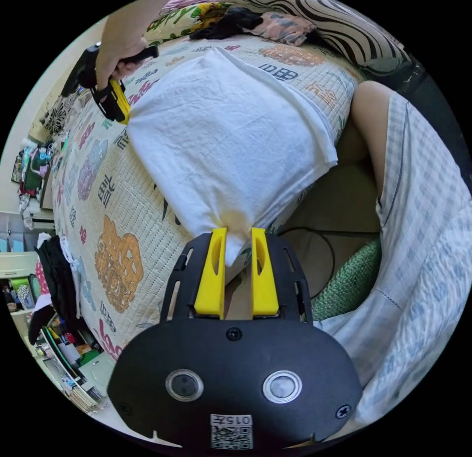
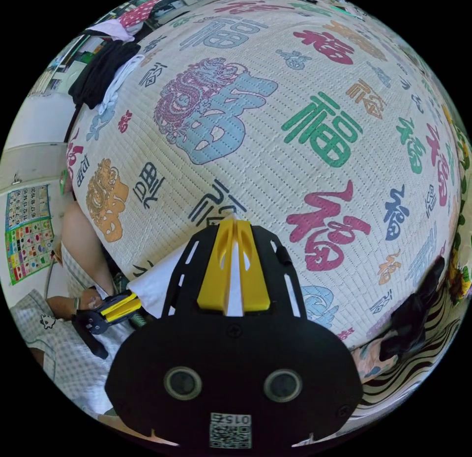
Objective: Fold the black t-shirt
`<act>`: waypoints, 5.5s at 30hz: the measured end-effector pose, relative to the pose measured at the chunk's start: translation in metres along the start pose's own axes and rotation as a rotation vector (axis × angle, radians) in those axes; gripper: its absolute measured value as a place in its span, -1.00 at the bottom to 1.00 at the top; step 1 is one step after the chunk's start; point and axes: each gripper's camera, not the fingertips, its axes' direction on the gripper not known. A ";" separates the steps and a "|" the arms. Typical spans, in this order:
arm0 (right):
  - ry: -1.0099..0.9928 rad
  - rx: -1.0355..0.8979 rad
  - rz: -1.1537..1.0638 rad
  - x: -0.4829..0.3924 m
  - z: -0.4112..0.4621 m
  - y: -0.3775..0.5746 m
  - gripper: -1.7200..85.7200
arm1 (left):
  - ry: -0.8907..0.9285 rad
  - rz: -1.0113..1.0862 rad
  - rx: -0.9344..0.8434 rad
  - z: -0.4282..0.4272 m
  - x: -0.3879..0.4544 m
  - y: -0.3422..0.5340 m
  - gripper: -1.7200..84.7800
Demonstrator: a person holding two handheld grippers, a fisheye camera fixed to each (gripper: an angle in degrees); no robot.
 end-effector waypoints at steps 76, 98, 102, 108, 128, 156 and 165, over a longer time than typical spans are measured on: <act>-0.816 0.718 0.489 0.269 -0.065 0.565 -0.71 | 0.983 -0.512 0.431 0.009 -0.644 -0.068 -0.63; -0.598 0.819 0.136 0.237 -0.168 0.604 -0.93 | 0.887 -0.073 0.654 -0.082 -0.674 -0.107 -0.89; -0.528 0.811 -0.025 0.187 -0.178 0.628 -0.94 | 0.800 0.092 0.676 -0.111 -0.641 -0.077 -0.89; -0.411 0.741 -0.205 0.089 -0.160 0.666 -0.94 | 0.719 0.238 0.661 -0.135 -0.562 -0.011 -0.88; -0.215 0.314 -0.157 -0.032 -0.033 0.650 -0.83 | 0.470 0.211 0.388 -0.130 -0.418 0.068 -0.77; -0.600 0.329 0.278 0.093 0.045 0.566 -0.97 | 0.913 -0.332 0.209 -0.126 -0.514 0.058 -0.98; -0.764 0.669 0.422 0.187 0.048 0.607 -0.82 | 0.974 -0.462 0.358 -0.172 -0.609 0.110 -0.68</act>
